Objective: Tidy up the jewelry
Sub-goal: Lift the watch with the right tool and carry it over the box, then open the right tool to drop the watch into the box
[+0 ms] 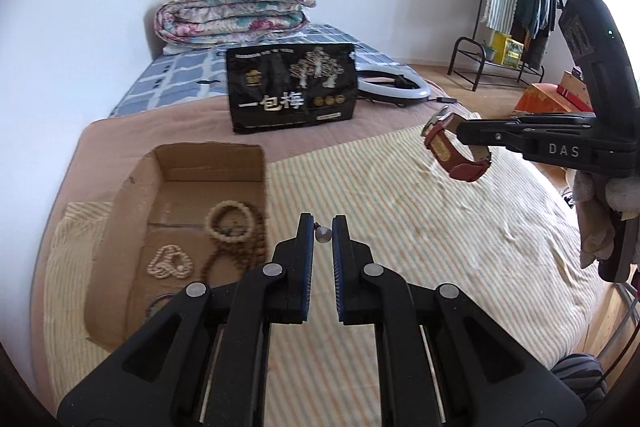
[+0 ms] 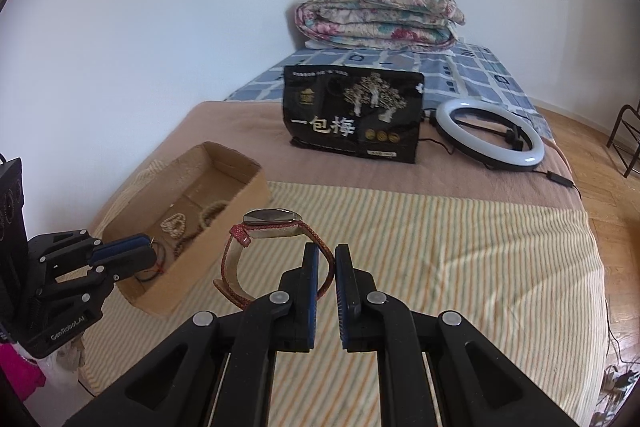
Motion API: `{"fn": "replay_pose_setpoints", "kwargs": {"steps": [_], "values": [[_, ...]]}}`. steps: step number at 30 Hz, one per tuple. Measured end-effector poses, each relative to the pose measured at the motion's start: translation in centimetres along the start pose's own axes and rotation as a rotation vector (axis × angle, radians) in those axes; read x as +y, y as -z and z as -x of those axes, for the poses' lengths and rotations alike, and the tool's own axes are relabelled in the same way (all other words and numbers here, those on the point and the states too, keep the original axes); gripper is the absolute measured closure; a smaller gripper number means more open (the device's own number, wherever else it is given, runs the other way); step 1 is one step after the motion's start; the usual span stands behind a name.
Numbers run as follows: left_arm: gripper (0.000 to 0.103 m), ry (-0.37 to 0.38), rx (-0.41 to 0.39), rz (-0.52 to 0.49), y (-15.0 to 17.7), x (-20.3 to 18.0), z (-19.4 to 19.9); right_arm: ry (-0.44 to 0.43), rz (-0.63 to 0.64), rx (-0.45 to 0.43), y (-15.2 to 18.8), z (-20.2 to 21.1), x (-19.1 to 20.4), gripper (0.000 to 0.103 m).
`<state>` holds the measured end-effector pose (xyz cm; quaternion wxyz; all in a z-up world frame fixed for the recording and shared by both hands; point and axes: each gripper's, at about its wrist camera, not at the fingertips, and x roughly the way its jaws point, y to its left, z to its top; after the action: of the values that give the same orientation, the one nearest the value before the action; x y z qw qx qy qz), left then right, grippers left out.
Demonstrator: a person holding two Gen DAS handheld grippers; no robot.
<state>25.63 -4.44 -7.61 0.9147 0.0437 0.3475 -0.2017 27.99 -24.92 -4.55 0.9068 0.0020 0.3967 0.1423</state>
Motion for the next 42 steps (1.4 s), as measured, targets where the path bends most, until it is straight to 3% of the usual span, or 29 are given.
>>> {"fn": "replay_pose_setpoints", "kwargs": {"steps": [19,30,42], "values": [[0.096,-0.141,0.001,0.103,2.8,10.3,2.9,-0.117,0.096,0.028,-1.2,-3.4,10.0,0.097],[0.096,-0.154,0.02,0.147,3.8,12.6,2.5,-0.153,0.129,0.074,-0.9,-6.8,14.3,0.097],[0.096,-0.152,0.025,0.159,4.0,13.4,2.4,-0.172,0.131,0.109,-0.8,-9.1,15.8,0.097]]}}
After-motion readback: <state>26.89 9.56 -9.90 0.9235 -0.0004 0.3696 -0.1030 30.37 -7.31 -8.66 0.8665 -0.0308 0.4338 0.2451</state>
